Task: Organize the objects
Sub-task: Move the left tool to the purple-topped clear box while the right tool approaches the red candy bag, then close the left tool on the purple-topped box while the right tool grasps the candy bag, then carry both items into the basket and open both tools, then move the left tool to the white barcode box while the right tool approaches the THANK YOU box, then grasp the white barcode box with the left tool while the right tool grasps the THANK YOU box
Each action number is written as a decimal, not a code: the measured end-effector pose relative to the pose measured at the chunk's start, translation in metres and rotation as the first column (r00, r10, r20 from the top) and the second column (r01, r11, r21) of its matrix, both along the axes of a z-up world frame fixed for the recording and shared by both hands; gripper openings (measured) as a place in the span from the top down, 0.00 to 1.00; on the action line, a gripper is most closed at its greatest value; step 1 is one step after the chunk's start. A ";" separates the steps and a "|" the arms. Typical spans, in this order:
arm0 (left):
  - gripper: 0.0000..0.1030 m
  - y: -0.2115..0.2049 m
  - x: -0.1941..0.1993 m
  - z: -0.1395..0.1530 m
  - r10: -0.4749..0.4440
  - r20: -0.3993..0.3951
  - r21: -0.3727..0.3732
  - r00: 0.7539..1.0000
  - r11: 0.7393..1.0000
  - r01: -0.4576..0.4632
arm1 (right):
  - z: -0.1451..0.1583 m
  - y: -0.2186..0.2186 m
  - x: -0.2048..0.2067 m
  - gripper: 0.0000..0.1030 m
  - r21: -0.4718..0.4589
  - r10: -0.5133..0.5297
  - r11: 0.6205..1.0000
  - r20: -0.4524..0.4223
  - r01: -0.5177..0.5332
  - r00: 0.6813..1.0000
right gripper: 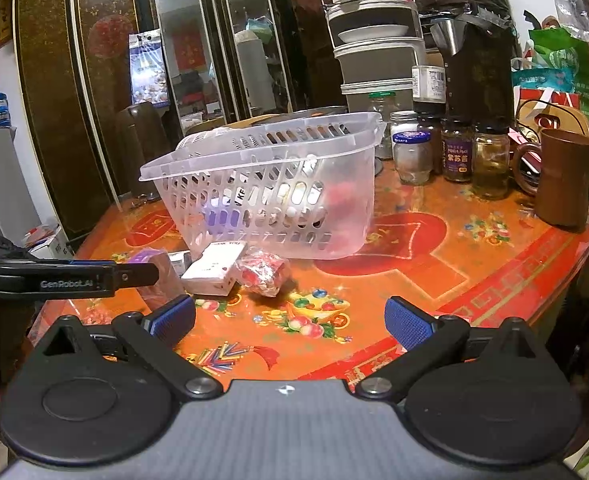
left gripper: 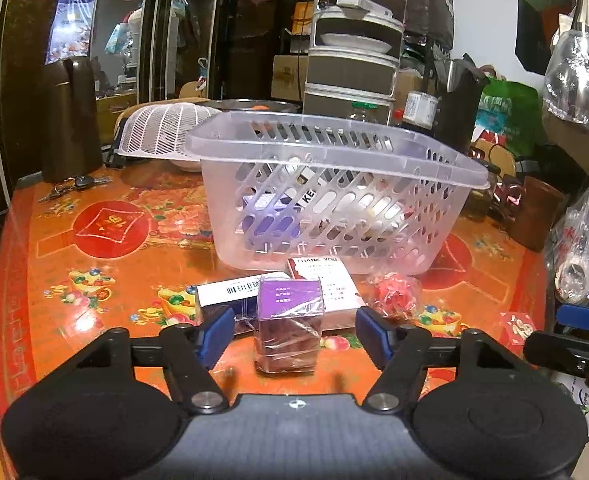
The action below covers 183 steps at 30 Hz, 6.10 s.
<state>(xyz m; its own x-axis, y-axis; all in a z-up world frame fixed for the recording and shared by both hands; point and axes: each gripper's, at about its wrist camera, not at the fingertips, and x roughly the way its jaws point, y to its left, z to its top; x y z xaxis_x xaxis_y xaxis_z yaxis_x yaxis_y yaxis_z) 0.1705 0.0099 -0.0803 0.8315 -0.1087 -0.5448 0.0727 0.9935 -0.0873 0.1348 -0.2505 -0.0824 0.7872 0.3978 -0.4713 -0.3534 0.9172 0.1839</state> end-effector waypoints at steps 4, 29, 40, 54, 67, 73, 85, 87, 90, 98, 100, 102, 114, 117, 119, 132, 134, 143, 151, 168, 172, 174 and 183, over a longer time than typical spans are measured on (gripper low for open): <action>0.32 -0.001 0.005 -0.004 0.007 -0.002 0.010 1.000 1.000 -0.007 | -0.001 -0.001 0.002 0.00 0.003 -0.001 1.000 -0.007 0.001 1.000; 0.57 0.032 -0.007 -0.011 0.098 0.109 -0.073 0.989 0.993 -0.090 | -0.024 0.044 0.068 0.17 -0.075 0.003 0.997 -0.033 -0.006 0.999; 0.57 0.030 -0.006 -0.012 0.080 0.109 -0.073 0.991 0.995 -0.073 | -0.032 0.071 0.095 0.31 -0.131 0.061 0.989 -0.071 -0.070 0.996; 0.57 0.032 -0.009 -0.012 0.074 0.128 -0.080 0.989 0.995 -0.064 | -0.022 0.067 0.070 0.51 -0.142 0.058 0.988 -0.039 -0.063 0.998; 0.57 0.010 -0.047 0.057 -0.037 0.180 -0.062 0.983 0.997 0.049 | 0.057 0.018 0.001 0.51 -0.028 0.005 1.000 0.113 -0.002 0.994; 0.57 0.007 -0.045 0.097 -0.089 0.191 -0.075 0.978 0.992 0.105 | 0.084 0.015 0.006 0.51 -0.022 0.022 1.000 0.144 -0.019 0.989; 0.57 0.004 0.039 0.149 -0.116 0.160 -0.078 0.980 0.989 0.129 | 0.127 0.027 0.077 0.51 -0.080 0.042 0.996 0.121 -0.032 0.992; 0.57 0.001 0.052 0.152 -0.111 0.135 -0.065 0.985 0.991 0.120 | 0.130 0.030 0.095 0.51 -0.084 0.045 0.996 0.098 -0.037 0.994; 0.57 -0.004 0.066 0.155 -0.104 0.118 -0.036 0.988 0.993 0.109 | 0.131 0.036 0.116 0.51 -0.102 0.041 0.994 0.086 -0.033 0.995; 0.57 0.001 0.153 0.120 -0.020 -0.011 0.014 1.000 1.000 0.020 | 0.091 0.060 0.198 0.51 -0.203 0.009 0.979 -0.038 -0.016 0.999; 0.57 0.003 0.169 0.106 -0.006 -0.050 0.028 0.999 1.000 0.007 | 0.078 0.062 0.214 0.51 -0.216 -0.003 0.976 -0.081 -0.015 0.997; 0.57 0.008 0.181 0.095 0.002 -0.068 0.017 0.998 1.000 -0.001 | 0.072 0.063 0.222 0.51 -0.212 -0.005 0.977 -0.095 -0.016 0.995; 0.26 0.010 0.155 0.100 -0.013 0.062 0.017 0.998 1.000 0.012 | 0.083 0.060 0.205 0.10 -0.183 0.000 0.983 -0.010 -0.002 1.000; 0.26 0.013 0.114 0.108 -0.054 0.129 -0.015 0.990 0.998 0.057 | 0.093 0.047 0.176 0.01 -0.128 -0.013 0.992 0.039 0.018 0.999; 0.19 0.016 0.079 0.107 -0.072 0.181 -0.027 0.981 0.997 0.078 | 0.096 0.037 0.152 0.00 -0.092 -0.010 0.996 0.078 0.017 0.997; 0.16 0.044 0.001 0.030 0.002 0.099 -0.065 0.995 0.998 0.004 | 0.017 -0.012 0.030 0.00 0.104 -0.087 0.991 0.000 0.087 0.996; 0.16 0.049 0.014 0.017 0.003 0.058 -0.066 0.998 0.998 0.001 | 0.005 -0.014 0.027 0.00 0.128 -0.082 0.988 -0.044 0.087 0.996; 0.16 0.052 0.061 -0.022 -0.031 -0.049 -0.050 0.998 0.998 0.028 | -0.004 -0.014 0.022 0.00 0.086 -0.059 0.994 -0.057 0.063 0.997; 0.19 0.040 0.047 -0.033 -0.084 -0.062 -0.048 0.995 0.996 0.081 | -0.010 -0.011 0.018 0.00 0.078 -0.042 0.996 -0.064 0.047 0.997; 0.26 0.058 0.074 -0.038 -0.086 -0.064 -0.012 0.994 0.996 0.085 | -0.012 0.002 0.018 0.00 0.057 -0.022 0.998 -0.076 0.027 0.997; 0.59 0.052 0.066 -0.036 -0.104 -0.036 -0.015 0.994 0.995 0.103 | -0.012 0.008 0.020 0.00 0.054 -0.016 0.998 -0.078 0.020 0.997; 0.60 0.048 0.061 -0.035 -0.088 -0.024 0.004 0.996 0.996 0.088 | -0.013 0.013 0.022 0.00 0.054 -0.014 0.998 -0.085 0.019 0.996; 0.61 0.054 0.024 -0.021 0.059 0.106 -0.019 0.993 0.998 -0.058 | -0.023 0.078 0.052 0.00 -0.022 0.044 0.999 -0.064 -0.046 0.997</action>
